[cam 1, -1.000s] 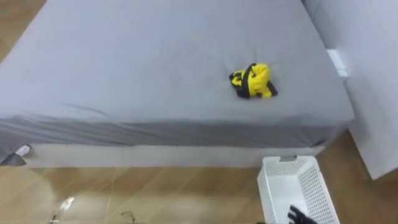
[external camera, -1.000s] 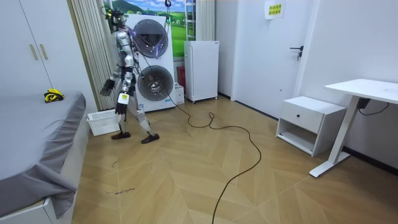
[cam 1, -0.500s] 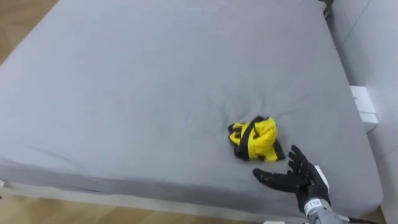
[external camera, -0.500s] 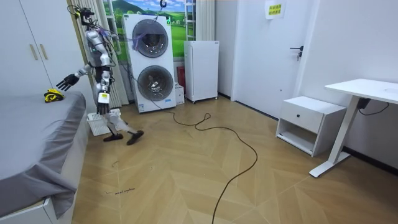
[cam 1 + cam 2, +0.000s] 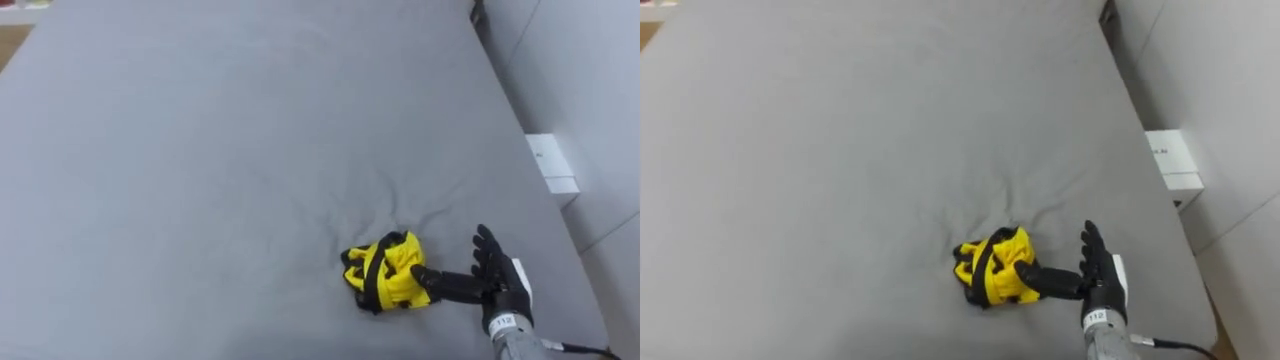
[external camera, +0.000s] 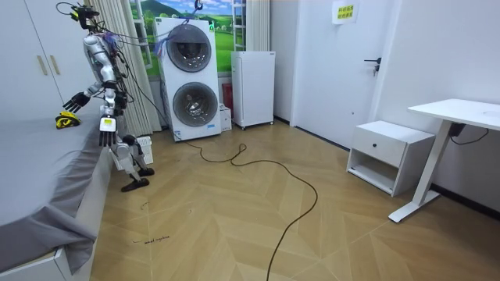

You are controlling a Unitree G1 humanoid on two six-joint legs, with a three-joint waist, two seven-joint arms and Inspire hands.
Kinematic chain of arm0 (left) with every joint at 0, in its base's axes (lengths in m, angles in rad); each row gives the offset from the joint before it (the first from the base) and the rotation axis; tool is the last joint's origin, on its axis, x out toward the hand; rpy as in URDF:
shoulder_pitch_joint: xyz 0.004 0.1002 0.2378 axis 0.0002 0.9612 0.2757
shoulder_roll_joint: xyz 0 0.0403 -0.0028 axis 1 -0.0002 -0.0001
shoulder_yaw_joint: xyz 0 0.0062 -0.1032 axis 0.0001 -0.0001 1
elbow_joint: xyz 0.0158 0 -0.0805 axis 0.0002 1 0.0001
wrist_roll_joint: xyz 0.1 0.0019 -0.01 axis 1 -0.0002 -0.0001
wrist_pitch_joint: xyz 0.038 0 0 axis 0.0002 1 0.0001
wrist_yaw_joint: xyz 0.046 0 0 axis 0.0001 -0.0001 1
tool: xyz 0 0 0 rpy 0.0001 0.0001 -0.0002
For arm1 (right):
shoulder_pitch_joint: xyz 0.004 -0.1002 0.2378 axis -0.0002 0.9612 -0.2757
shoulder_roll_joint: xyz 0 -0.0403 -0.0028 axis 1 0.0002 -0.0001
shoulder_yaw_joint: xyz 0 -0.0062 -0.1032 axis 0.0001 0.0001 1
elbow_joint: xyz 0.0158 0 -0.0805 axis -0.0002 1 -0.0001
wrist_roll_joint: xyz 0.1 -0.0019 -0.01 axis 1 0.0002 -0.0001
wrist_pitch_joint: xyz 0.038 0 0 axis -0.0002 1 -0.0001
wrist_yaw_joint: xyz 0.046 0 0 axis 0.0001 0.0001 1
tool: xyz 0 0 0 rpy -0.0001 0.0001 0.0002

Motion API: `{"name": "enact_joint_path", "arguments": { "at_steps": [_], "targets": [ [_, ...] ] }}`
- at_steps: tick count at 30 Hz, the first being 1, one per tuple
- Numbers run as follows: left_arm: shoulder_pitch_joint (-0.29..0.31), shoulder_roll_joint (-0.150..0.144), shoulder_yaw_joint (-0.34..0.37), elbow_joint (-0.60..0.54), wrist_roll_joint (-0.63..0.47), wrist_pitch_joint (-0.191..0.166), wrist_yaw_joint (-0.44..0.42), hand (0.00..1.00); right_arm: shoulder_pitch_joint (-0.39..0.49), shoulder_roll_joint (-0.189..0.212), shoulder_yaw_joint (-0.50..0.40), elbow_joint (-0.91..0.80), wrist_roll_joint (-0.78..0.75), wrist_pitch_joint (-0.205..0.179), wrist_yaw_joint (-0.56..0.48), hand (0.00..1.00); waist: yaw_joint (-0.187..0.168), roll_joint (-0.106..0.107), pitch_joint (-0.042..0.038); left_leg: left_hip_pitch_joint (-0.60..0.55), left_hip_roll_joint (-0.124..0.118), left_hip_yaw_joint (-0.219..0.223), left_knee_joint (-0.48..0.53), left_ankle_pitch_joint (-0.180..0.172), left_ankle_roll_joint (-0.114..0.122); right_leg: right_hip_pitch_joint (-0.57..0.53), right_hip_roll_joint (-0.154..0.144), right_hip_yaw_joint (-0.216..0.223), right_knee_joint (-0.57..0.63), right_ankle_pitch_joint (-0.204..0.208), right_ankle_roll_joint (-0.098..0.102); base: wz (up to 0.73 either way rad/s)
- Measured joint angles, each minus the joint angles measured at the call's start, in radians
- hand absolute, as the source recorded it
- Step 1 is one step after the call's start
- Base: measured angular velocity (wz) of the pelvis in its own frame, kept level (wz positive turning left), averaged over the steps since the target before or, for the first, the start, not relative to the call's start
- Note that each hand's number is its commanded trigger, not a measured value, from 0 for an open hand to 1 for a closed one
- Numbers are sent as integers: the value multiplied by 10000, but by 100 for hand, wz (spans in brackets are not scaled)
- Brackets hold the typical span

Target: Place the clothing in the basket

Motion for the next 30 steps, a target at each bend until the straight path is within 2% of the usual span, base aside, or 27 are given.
{"name": "enact_joint_path", "arguments": {
  "at_steps": [2,4,5,10,14,17,21,22,23,25,29,30],
  "targets": [
    [0,12,-14,-25,-2,79,-3,0,-2,-3,61,-127,-1,-3,-105,0,-1,-5,22,-4,-32,-99,-47,1,3,18,-29,-83,0,-13,40,28],
    [-78,10,-18,-26,1,225,-8,0,-31,-29,149,-128,-4,-10,-270,0,-2,-54,34,-111,-141,-207,-36,19,33,-30,-136,-306,-14,-105,203,36],
    [-177,-8,-20,-28,1,289,-8,0,-82,-44,178,-83,-105,-8,-343,0,18,-60,66,-196,-162,-251,-36,47,80,-42,-174,-300,-99,-120,229,34],
    [-260,-24,-21,-67,92,323,5,0,-595,-39,575,685,-327,4,-347,0,153,-45,94,-496,-323,-526,-50,103,171,-228,-278,-571,-173,-139,261,18],
    [-369,2,-187,-73,104,546,10,0,-1144,-40,899,1749,-273,232,-341,0,237,-64,93,-714,-418,-828,-9,142,235,-292,-364,-928,-182,-164,304,21],
    [-380,0,-234,-189,114,738,9,0,-1188,-51,1051,2275,-288,422,-343,0,313,-94,98,-880,-489,-1014,38,179,293,-336,-414,-1037,-224,-169,313,27],
    [-381,63,-227,-183,200,788,9,0,-1194,-167,1554,2294,-359,444,-339,0,449,-100,101,-1094,-524,-1022,191,178,312,-398,-447,-1129,-298,-153,341,4],
    [-404,66,-227,-184,222,790,8,0,-1195,-230,1653,2294,-362,443,-328,7,480,-102,99,-1148,-523,-1019,223,177,313,-428,-448,-1134,-299,-153,342,0],
    [-471,63,-227,-189,302,802,1,0,-1198,-356,1776,2303,-380,444,-281,64,558,-101,102,-1267,-523,-1012,320,173,320,-498,-450,-1143,-299,-153,345,0],
    [-495,62,-230,-194,403,807,1,0,-1261,-471,1918,2441,-417,431,-233,100,622,-93,108,-1401,-521,-1011,422,172,321,-575,-450,-1158,-296,-157,353,5],
    [-494,53,-229,-84,579,1100,2,0,-1811,-470,1924,3689,-609,420,-219,100,609,-47,132,-1531,-510,-1027,495,192,348,-564,-448,-1243,-284,-181,394,7],
    [-507,55,-244,38,574,1202,2,0,-1952,-532,1919,3953,-672,431,-217,100,591,-13,115,-1572,-512,-1038,513,189,349,-568,-447,-1253,-283,-183,396,3]
  ]
}}
